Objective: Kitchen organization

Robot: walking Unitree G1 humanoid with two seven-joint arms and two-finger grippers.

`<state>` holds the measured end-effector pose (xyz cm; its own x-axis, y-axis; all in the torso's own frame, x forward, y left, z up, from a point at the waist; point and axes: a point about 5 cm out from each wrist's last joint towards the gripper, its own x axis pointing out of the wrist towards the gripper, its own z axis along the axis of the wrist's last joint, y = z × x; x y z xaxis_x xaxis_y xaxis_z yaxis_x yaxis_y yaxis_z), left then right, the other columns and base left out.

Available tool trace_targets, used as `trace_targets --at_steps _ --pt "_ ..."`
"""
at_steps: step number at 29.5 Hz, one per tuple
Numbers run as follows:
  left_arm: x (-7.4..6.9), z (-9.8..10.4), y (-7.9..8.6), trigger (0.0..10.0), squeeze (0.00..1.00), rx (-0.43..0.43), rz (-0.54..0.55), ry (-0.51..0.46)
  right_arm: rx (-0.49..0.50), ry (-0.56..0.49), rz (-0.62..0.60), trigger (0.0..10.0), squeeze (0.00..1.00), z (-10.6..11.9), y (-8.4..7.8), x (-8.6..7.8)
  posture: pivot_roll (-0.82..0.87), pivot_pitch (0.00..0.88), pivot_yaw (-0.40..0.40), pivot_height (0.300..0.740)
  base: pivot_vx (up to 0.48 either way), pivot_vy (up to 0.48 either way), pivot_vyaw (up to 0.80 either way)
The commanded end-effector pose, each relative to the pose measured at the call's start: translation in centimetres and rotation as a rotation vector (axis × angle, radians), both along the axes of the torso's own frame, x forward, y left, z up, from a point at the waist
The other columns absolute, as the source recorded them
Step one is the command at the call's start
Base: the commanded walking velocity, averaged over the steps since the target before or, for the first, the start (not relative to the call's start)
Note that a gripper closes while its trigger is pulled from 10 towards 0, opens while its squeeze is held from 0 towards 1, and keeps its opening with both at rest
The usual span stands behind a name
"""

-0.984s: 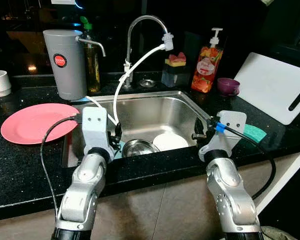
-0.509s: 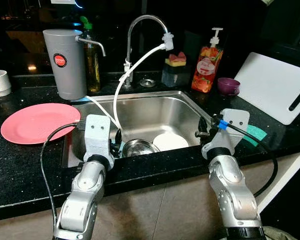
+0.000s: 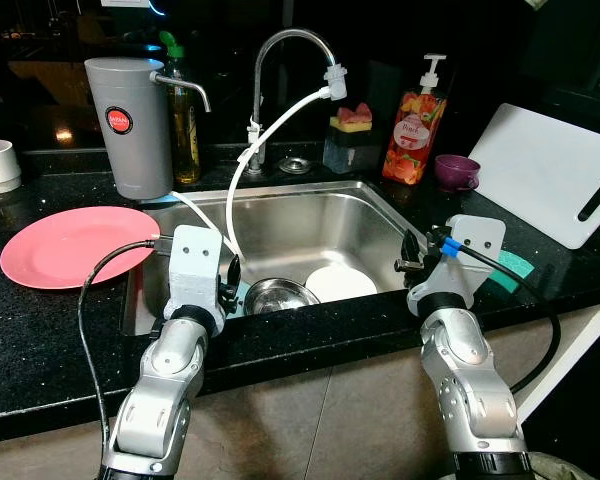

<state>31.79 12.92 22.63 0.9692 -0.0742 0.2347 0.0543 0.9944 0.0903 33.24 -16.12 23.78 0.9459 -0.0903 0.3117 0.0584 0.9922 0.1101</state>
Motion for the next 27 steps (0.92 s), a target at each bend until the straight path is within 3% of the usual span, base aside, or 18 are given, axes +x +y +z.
trace_targets --at_steps 1,6,19,20,23,27 --pt "0.0 0.1 0.5 10.0 0.0 0.021 0.027 -0.01 -0.005 -0.025 0.0 10.0 0.0 0.5 -0.2 0.0 0.07 0.08 -0.08 0.74 0.0 0.0 0.0" --pt "-0.1 0.3 1.2 10.0 0.0 0.044 0.044 -0.02 -0.002 -0.028 0.001 10.0 0.0 0.6 0.0 0.4 0.09 0.08 -0.078 0.74 0.0 0.0 0.0" --pt "0.4 1.0 -0.2 10.0 0.0 0.1 0.023 -0.016 0.012 -0.015 -0.001 10.0 0.0 0.6 0.0 0.4 0.07 0.104 -0.086 0.74 0.0 0.0 0.0" --pt "0.4 1.1 -0.4 10.0 0.0 0.183 0.012 -0.02 0.012 -0.023 0.008 10.0 0.0 0.8 0.3 0.4 0.08 0.11 -0.092 0.74 0.0 0.0 0.0" --pt "0.5 1.1 -0.4 10.0 0.0 0.24 0.013 -0.011 0.007 -0.023 0.01 10.0 0.0 0.8 0.3 0.4 0.09 0.11 -0.097 0.74 0.0 0.0 0.0" --pt "0.4 1.6 0.3 10.0 0.0 0.404 0.012 0.0 0.002 -0.024 -0.015 10.0 0.0 0.9 -0.5 0.7 0.11 0.099 -0.089 0.74 0.0 0.0 0.0"
